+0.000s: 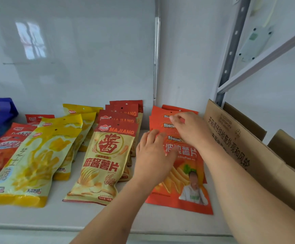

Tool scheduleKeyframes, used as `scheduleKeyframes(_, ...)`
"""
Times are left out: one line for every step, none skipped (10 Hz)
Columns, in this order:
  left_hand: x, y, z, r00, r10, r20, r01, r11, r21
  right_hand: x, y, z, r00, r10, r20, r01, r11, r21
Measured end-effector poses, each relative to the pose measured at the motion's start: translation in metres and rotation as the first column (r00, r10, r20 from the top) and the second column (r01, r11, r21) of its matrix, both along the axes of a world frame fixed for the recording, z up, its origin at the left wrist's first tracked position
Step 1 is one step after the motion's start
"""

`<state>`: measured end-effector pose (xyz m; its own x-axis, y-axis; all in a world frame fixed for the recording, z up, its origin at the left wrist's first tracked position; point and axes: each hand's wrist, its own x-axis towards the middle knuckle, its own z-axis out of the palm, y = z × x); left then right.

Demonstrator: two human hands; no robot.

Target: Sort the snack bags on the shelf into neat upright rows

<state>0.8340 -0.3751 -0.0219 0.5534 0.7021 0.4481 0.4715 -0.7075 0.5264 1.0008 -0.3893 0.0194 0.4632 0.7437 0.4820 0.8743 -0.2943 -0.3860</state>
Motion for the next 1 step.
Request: scheduleKeyframes(-0.0057, 0.0087, 0.0188, 0.991, 0.005, 0.134, -0.007, 1.000, 0.011, -0.0081, -0.0076, 0.0129, 0.998, 0.033, -0.052, -0.027, 0.995, 0.097)
